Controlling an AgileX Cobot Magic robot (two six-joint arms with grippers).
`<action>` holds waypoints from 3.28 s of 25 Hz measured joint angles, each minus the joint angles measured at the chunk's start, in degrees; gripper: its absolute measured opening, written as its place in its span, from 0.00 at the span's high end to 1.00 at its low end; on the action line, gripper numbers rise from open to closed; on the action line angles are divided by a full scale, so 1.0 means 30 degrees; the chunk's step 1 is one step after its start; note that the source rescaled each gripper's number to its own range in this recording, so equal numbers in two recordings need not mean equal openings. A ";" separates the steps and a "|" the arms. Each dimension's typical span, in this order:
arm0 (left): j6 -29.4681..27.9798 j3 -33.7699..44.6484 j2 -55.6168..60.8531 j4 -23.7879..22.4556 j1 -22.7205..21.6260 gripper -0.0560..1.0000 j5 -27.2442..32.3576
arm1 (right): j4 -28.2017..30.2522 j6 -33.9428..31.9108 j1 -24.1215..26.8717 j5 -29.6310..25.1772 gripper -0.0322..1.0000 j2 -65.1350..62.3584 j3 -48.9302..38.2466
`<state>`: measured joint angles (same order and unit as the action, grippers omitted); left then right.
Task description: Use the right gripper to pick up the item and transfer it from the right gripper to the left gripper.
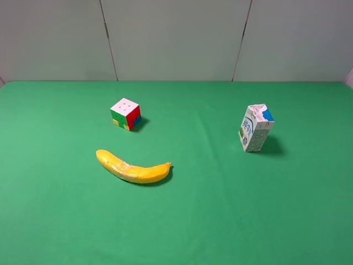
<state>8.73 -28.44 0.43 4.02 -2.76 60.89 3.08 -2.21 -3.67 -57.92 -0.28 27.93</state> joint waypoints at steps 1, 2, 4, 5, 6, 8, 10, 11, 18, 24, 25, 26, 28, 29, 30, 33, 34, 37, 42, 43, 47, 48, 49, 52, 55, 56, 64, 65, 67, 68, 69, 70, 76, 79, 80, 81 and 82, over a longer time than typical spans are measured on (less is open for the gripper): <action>0.0000 0.0000 0.0000 0.0000 0.0000 0.08 0.0000 | 0.0000 0.0000 0.0000 0.0000 0.00 0.0000 0.0000; 0.0000 0.0000 0.0000 0.0000 0.0000 0.08 0.0000 | 0.0000 0.0000 0.0000 0.0000 0.00 0.0000 0.0000; 0.0000 0.0000 0.0000 0.0000 0.0000 0.08 0.0000 | 0.0000 0.0000 0.0000 0.0000 0.00 0.0000 0.0000; 0.0000 0.0000 0.0000 0.0000 0.0000 0.08 0.0000 | 0.0000 0.0000 0.0000 0.0000 0.00 0.0000 0.0000; 0.0000 0.0000 0.0000 0.0000 0.0000 0.08 0.0000 | 0.0000 0.0000 0.0000 0.0000 0.00 0.0000 0.0000; 0.0000 0.0000 0.0000 0.0000 0.0000 0.08 0.0000 | 0.0000 0.0000 0.0000 0.0000 0.00 0.0000 0.0000; 0.0000 0.0000 0.0000 0.0000 0.0000 0.08 0.0000 | 0.0000 0.0000 0.0000 0.0000 0.00 0.0000 0.0000; 0.0000 0.0000 0.0000 0.0000 0.0000 0.08 0.0000 | 0.0000 0.0000 0.0000 0.0000 0.00 0.0000 0.0000; 0.0000 0.0000 0.0000 0.0000 0.0000 0.08 0.0000 | 0.0000 0.0000 0.0000 -0.0006 0.00 0.0000 0.0000; 0.0000 0.0000 0.0000 0.0000 0.0000 0.08 0.0000 | 0.0000 0.0000 0.0000 -0.0006 0.00 0.0000 0.0000; 0.0000 0.0000 0.0000 0.0000 0.0000 0.08 0.0000 | 0.0000 0.0000 0.0000 -0.0006 0.00 0.0000 0.0000; 0.0000 0.0000 0.0000 0.0000 0.0000 0.08 0.0000 | 0.0000 0.0000 0.0000 -0.0006 0.00 0.0000 0.0000; 0.0000 0.0000 0.0000 0.0000 0.0000 0.08 0.0000 | 0.0000 0.0000 0.0000 -0.0006 0.00 0.0000 0.0000; 0.0000 0.0000 0.0000 0.0000 0.0000 0.08 0.0000 | 0.0000 0.0000 0.0000 -0.0006 0.00 0.0000 0.0000; 0.0000 0.0000 0.0000 0.0000 0.0000 0.08 0.0000 | 0.0000 0.0000 0.0000 -0.0006 0.00 0.0000 0.0000; 0.0000 0.0000 0.0000 0.0000 0.0000 0.08 0.0000 | 0.0000 0.0000 0.0000 -0.0006 0.00 0.0000 0.0000; 0.0000 0.0000 0.0000 0.0000 0.0000 0.08 0.0000 | 0.0000 0.0000 0.0000 -0.0006 0.00 0.0000 0.0000; 0.0000 0.0000 0.0000 0.0000 0.0000 0.08 0.0000 | 0.0000 0.0000 0.0000 -0.0006 0.00 0.0000 0.0000; 0.0000 0.0000 0.0000 0.0000 0.0000 0.08 0.0000 | 0.0000 0.0000 0.0000 0.0003 0.00 0.0000 0.0000; 0.0000 0.0000 0.0000 0.0000 0.0000 0.08 0.0000 | 0.0000 0.0000 0.0000 0.0003 0.00 0.0000 0.0000; 0.0000 0.0000 0.0000 0.0000 0.0000 0.08 0.0000 | 0.0000 0.0000 0.0000 0.0003 0.00 0.0000 0.0000; 0.0000 0.0000 0.0000 0.0000 0.0000 0.08 0.0000 | 0.0000 0.0000 0.0000 0.0003 0.00 0.0000 0.0000; 0.0000 0.0000 0.0000 0.0000 0.0000 0.08 0.0000 | 0.0000 0.0000 0.0000 0.0003 0.00 0.0000 0.0000; 0.0000 0.0000 0.0000 0.0000 0.0000 0.08 0.0000 | 0.0000 -0.0019 0.0000 -0.0101 0.00 0.0431 0.0679; 0.0000 0.0000 0.0000 0.0000 0.0000 0.08 0.0000 | 0.0000 -0.0019 0.0000 -0.0101 0.00 0.2148 0.1912; 0.0000 0.0000 0.0000 0.0000 0.0000 0.08 0.0000 | 0.0000 -0.0019 0.0000 -0.0101 0.00 0.2787 0.2306; 0.0000 0.0000 0.0000 0.0000 0.0000 0.08 0.0000 | 0.0000 -0.0019 0.0000 -0.0066 0.00 0.9802 0.6252; 0.0000 0.0000 0.0000 0.0000 0.0000 0.08 0.0000 | 0.0000 -0.0019 0.0000 -0.0066 0.00 1.0736 0.6764; 0.0000 0.0000 0.0000 0.0000 0.0000 0.08 0.0000 | 0.0000 0.0105 0.0000 -0.0102 0.00 1.2454 0.7656; 0.0000 0.0000 0.0000 0.0000 0.0000 0.08 0.0000 | 0.0000 0.0235 0.0000 -0.0180 0.00 1.3385 0.8133; 0.0000 0.0000 0.0000 0.0000 0.0000 0.08 0.0000 | 0.0000 0.0425 0.0000 -0.0334 0.00 1.4286 0.8595; 0.0000 0.0000 0.0000 0.0000 0.0000 0.08 0.0000 | 0.0000 0.0736 0.0000 -0.0501 0.00 1.5146 0.9012; 0.0000 0.0000 0.0000 0.0000 0.0000 0.08 0.0000 | 0.0057 0.0836 -0.1522 -0.1057 0.00 1.8953 1.0988; 0.0000 0.0000 0.0000 0.0000 0.0000 0.08 0.0000 | 0.0186 0.0520 -0.3139 -0.1394 0.00 2.0736 1.2145; 0.0000 0.0000 0.0000 0.0000 0.0000 0.08 0.0000 | 0.0233 0.0180 -0.3505 -0.1563 0.00 2.1452 1.2610; 0.0000 0.0000 0.0000 0.0000 0.0000 0.08 0.0000 | 0.0296 -0.0148 -0.3852 -0.1862 0.00 2.2070 1.3029; 0.0000 0.0000 0.0000 0.0000 0.0000 0.08 0.0000 | 0.0339 -0.0365 -0.4101 -0.2141 0.00 2.2812 1.3548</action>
<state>8.73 -28.44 0.43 4.02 -2.76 60.89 4.10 -3.30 -15.97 -64.34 68.16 68.57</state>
